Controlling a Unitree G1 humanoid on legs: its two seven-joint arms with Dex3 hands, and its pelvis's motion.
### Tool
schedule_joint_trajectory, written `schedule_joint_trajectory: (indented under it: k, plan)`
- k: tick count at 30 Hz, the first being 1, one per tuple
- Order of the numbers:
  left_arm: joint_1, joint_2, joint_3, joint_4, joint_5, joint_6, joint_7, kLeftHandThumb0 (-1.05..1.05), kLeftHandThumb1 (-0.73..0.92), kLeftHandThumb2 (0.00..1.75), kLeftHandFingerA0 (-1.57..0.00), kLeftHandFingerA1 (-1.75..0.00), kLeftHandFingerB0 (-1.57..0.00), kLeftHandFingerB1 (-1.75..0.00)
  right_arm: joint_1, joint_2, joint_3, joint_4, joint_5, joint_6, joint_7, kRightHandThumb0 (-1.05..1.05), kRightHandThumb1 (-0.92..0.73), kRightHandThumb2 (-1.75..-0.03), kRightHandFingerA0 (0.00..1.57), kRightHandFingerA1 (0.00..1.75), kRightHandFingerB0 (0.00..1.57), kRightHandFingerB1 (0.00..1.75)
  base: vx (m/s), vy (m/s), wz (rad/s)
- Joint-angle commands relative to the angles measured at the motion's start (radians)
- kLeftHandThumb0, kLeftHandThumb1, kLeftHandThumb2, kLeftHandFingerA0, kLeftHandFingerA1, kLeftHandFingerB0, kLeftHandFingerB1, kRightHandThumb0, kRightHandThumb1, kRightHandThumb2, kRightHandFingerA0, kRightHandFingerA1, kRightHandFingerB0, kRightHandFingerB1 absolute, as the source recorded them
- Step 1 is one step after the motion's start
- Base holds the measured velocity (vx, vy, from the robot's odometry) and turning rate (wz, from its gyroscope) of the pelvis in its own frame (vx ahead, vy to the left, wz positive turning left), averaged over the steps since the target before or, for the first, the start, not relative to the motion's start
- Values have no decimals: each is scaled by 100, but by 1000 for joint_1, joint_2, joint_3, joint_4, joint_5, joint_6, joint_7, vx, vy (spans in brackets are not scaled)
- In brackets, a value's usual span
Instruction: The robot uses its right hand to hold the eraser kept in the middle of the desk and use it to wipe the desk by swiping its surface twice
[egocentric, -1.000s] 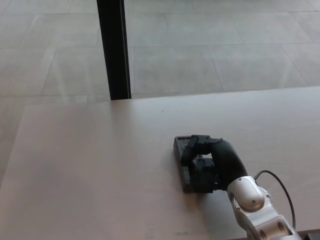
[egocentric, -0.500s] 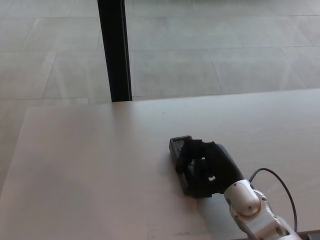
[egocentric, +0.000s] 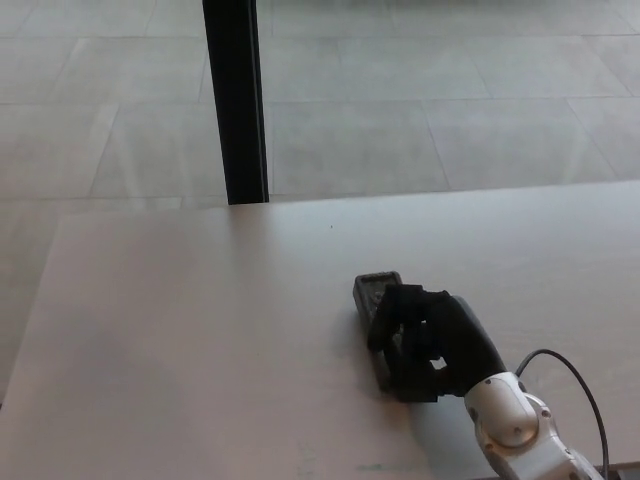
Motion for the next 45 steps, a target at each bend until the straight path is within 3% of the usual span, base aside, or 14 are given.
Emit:
schedule_joint_trajectory:
  k: [1, 5, 6, 7, 17, 19, 21, 27, 28, 30, 36, 37, 38, 45]
  plan:
    - [-5, 17, -12, 6, 5, -43, 6, -72, 82, 64, -46, -95, -45, -73, 125, -74, -29, 93, -7, 175, 42, -23, -44, -138, 95, 175, 80, 171, 0, 0, 0]
    - [-5, 20, -11, -2, -1, -46, 1, -76, 63, 101, -48, -84, -43, -71, 81, -122, -61, 103, -12, 226, 41, -23, -47, -126, 96, 175, 80, 173, 0, 0, 0]
    - [-4, 21, -11, -7, -1, -41, 5, -76, 63, 101, -48, -84, -43, -71, 75, -131, -62, 109, -13, 221, 47, -23, -47, -126, 96, 175, 80, 173, 0, 0, 0]
    - [-5, 20, -9, -12, -4, -38, 8, -73, 84, 65, -46, -95, -45, -75, 67, -134, -68, 112, -10, 225, 48, -27, -46, -129, 98, 175, 76, 175, 0, 0, 0]
    - [-39, 25, -11, -10, -2, -37, 19, -76, 83, 65, -43, -95, -42, -73, 15, -254, -144, 151, 9, 249, 68, -30, -48, -117, 104, 175, 67, 174, 0, 0, 0]
    - [-34, 21, -13, -40, 0, -29, 28, -78, 64, 99, -43, -81, -42, -72, 31, -282, -164, 142, 15, 244, 64, -34, -57, -103, 107, 175, 69, 167, 0, 0, 0]
    - [-28, 18, -11, -49, -2, -25, 31, -76, 85, 65, -41, -92, -40, -73, 32, -291, -168, 143, 12, 248, 68, -34, -62, -96, 103, 175, 67, 169, 0, 0, 0]
    - [-33, 27, -10, -27, -2, -27, 25, -75, 86, 65, -41, -89, -39, -70, 71, -347, -233, 134, 37, 279, 55, -36, -65, -99, 104, 175, 83, 158, 0, 0, 0]
    - [-37, 30, -9, -12, -2, -34, 20, -76, 64, 101, -45, -79, -43, -70, 90, -367, -254, 136, 51, 263, 62, -38, -74, -87, 105, 175, 76, 165, 0, 0, 0]
    - [-33, 26, -7, -23, -4, -29, 22, -75, 86, 66, -41, -86, -39, -71, 109, -383, -291, 143, 69, 270, 51, -37, -69, -85, 103, 175, 69, 161, 0, 0, 0]
    - [-19, 20, -6, -40, -5, -32, 30, -77, 86, 68, -45, -100, -42, -79, 167, -420, -352, 153, 89, 281, 47, -39, -72, -84, 100, 175, 68, 157, 0, 0, 0]
    - [-16, 21, -6, -41, -6, -34, 25, -73, 69, 116, -51, -85, -43, -73, 173, -427, -365, 161, 95, 283, 45, -38, -71, -86, 99, 175, 69, 155, 0, 0, 0]
    - [-17, 21, -5, -42, -7, -32, 27, -78, 86, 66, -41, -94, -41, -76, 175, -428, -374, 162, 97, 290, 40, -41, -78, -76, 99, 175, 62, 160, 0, 0, 0]
    - [-14, 25, -7, -38, -2, -31, 38, -78, 86, 67, -43, -95, -41, -74, 183, -408, -438, 158, 133, 314, 9, -38, -79, -71, 92, 175, 63, 130, 0, 0, 0]
